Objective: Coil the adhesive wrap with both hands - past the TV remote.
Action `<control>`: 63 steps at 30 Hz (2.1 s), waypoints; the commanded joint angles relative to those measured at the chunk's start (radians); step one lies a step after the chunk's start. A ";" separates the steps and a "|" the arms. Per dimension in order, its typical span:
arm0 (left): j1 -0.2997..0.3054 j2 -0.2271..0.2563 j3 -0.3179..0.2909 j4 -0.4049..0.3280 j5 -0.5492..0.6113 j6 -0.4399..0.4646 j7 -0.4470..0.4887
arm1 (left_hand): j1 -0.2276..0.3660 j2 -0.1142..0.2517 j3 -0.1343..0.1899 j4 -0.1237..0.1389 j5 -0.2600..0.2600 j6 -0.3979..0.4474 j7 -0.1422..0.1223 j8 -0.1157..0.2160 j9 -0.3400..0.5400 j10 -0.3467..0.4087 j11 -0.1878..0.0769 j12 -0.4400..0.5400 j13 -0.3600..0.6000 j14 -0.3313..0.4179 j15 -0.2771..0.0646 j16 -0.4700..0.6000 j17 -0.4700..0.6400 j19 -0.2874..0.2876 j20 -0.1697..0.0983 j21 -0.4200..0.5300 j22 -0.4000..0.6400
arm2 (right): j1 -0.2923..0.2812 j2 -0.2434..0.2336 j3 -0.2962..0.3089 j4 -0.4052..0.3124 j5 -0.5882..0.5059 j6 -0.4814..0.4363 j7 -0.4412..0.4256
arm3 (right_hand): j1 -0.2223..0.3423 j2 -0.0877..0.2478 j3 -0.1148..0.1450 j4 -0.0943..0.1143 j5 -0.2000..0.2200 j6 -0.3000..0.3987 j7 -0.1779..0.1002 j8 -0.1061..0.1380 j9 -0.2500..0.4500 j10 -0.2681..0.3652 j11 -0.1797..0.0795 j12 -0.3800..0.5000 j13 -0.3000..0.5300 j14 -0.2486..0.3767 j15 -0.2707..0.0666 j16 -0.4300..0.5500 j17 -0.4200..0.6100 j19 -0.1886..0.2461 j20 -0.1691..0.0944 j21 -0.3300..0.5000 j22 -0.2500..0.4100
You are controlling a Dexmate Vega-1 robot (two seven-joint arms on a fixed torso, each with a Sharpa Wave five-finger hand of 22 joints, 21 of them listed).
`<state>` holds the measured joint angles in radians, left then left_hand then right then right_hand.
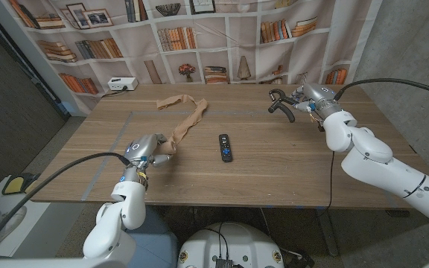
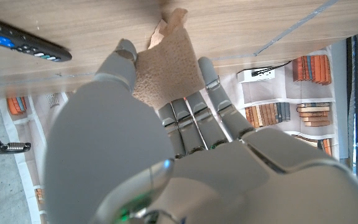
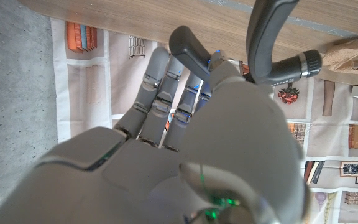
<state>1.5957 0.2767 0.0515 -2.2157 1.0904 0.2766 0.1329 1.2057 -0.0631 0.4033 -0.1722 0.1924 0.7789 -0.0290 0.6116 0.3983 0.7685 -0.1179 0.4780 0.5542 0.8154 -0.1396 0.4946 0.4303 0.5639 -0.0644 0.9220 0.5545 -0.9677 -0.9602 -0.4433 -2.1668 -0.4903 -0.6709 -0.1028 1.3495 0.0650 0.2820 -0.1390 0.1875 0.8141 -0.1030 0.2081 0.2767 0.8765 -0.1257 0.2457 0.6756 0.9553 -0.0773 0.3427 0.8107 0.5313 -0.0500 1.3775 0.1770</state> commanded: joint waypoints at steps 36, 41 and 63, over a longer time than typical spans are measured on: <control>-0.172 0.002 0.057 0.016 -0.117 -0.017 0.109 | 0.220 0.195 -0.005 0.006 -0.004 0.034 -0.004 0.007 0.062 0.016 -0.008 -0.013 0.010 0.116 -0.094 -0.024 0.029 -0.022 -0.002 0.084 0.002 | -0.091 -0.065 0.061 -0.092 0.062 0.071 -0.038 | 0.032 0.042 0.127 -0.022 -0.003 0.002 -0.008 0.002 0.004 0.015 -0.006 0.001 0.005 0.069 -0.160 -0.006 0.007 -0.012 -0.123 0.018 0.002; -0.202 -0.001 0.065 0.034 -0.134 -0.017 0.113 | 0.220 0.195 -0.004 0.007 -0.004 0.033 -0.005 0.005 0.059 0.018 -0.009 -0.014 0.012 0.119 -0.094 -0.026 0.033 -0.026 -0.003 0.092 0.000 | -0.105 -0.076 0.065 -0.118 0.052 0.056 -0.038 | 0.032 0.043 0.127 -0.022 -0.003 0.002 -0.007 0.002 0.004 0.015 -0.007 0.001 0.006 0.070 -0.160 -0.005 0.009 -0.013 -0.122 0.020 0.002; -0.264 -0.009 0.079 0.074 -0.191 -0.031 0.195 | 0.221 0.191 -0.002 0.007 -0.003 0.032 -0.010 0.005 0.051 0.018 -0.008 -0.023 0.024 0.121 -0.093 -0.039 0.050 -0.040 -0.004 0.127 -0.015 | -0.081 -0.084 0.029 -0.140 0.023 0.107 -0.006 | 0.031 0.042 0.128 -0.022 -0.003 0.002 -0.007 0.002 0.005 0.017 -0.006 -0.002 0.008 0.072 -0.160 -0.010 0.009 -0.019 -0.120 0.028 0.001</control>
<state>1.3600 0.2681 0.1233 -2.1527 0.9273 0.2511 0.2808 1.2240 -0.0815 0.3981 -0.1695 0.1884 0.8070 -0.0323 0.6137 0.3986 0.7790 -0.1286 0.4584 0.5727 0.8595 -0.1627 0.4567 0.4755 0.5264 -0.0698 1.0410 0.5400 -1.0692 -1.0465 -0.3826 -2.2998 -0.4533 -0.5937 -0.1249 1.3454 0.0691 0.2821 -0.1390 0.1780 0.8105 -0.1104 0.2062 0.2764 0.8805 -0.1224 0.2418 0.6789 0.9603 -0.0823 0.3260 0.8168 0.5132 -0.0501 1.3981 0.1771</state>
